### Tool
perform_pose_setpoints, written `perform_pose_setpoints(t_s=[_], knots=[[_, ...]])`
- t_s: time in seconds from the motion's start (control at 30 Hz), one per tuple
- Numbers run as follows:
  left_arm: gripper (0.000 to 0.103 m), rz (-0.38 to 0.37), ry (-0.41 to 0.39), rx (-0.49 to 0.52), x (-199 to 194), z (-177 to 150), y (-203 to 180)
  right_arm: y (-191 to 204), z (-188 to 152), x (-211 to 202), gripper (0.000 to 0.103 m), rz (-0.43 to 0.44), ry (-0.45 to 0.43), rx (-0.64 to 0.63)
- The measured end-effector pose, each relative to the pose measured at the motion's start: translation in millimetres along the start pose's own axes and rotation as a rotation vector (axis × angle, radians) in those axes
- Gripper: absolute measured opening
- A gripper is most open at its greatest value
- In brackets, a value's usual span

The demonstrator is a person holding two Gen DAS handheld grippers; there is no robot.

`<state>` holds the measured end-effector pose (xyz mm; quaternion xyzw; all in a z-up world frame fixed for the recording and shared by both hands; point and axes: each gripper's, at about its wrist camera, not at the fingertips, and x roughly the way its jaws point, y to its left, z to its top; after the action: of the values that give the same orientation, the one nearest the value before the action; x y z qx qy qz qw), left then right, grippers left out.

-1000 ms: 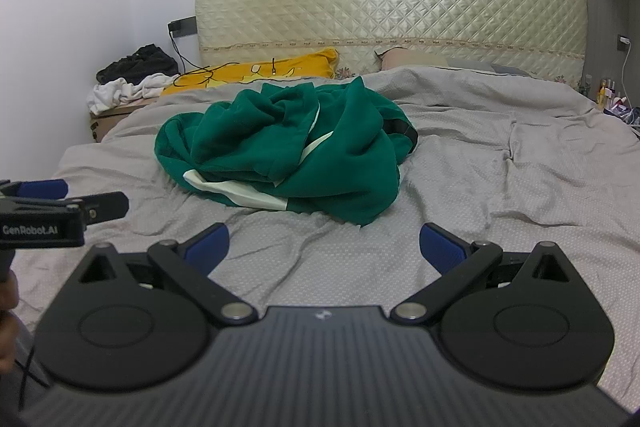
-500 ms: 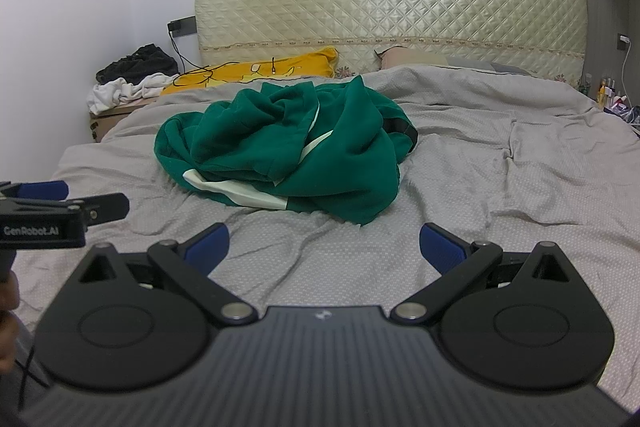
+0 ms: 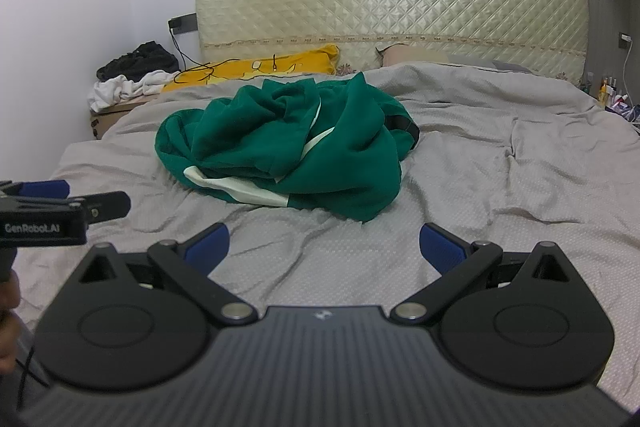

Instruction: Fold large clothes

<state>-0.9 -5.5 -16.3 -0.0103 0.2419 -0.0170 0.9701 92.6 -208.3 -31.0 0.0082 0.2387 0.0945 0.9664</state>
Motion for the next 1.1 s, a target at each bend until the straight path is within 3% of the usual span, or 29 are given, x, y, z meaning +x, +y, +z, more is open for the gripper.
perform_pose_setpoints(t_s=[0.3,0.5,0.7,0.87,1.1], knots=[[0.103,0.001,0.012,-0.005,4.5,-1.3,1.1,-0.9,0.7,1.4,0.103,-0.003,-0.01,0.01],[0.103,0.006,0.009,-0.034,18.9,10.0,8.6,-1.7,7.5,11.7,0.103,-0.07,-0.001,0.018],[0.103,0.004,0.033,-0.125,51.3,42.0,28.6,-11.7,41.7,31.7,0.103,0.009,-0.009,0.104],[0.103,-0.01,0.056,-0.201,94.0,66.5,48.0,-12.8,70.8,76.3,0.103,0.085,-0.001,0.147],[0.103,0.005,0.094,-0.244,158.0,54.7,73.3,2.9,99.8,149.5,0.092,0.185,-0.024,0.139]])
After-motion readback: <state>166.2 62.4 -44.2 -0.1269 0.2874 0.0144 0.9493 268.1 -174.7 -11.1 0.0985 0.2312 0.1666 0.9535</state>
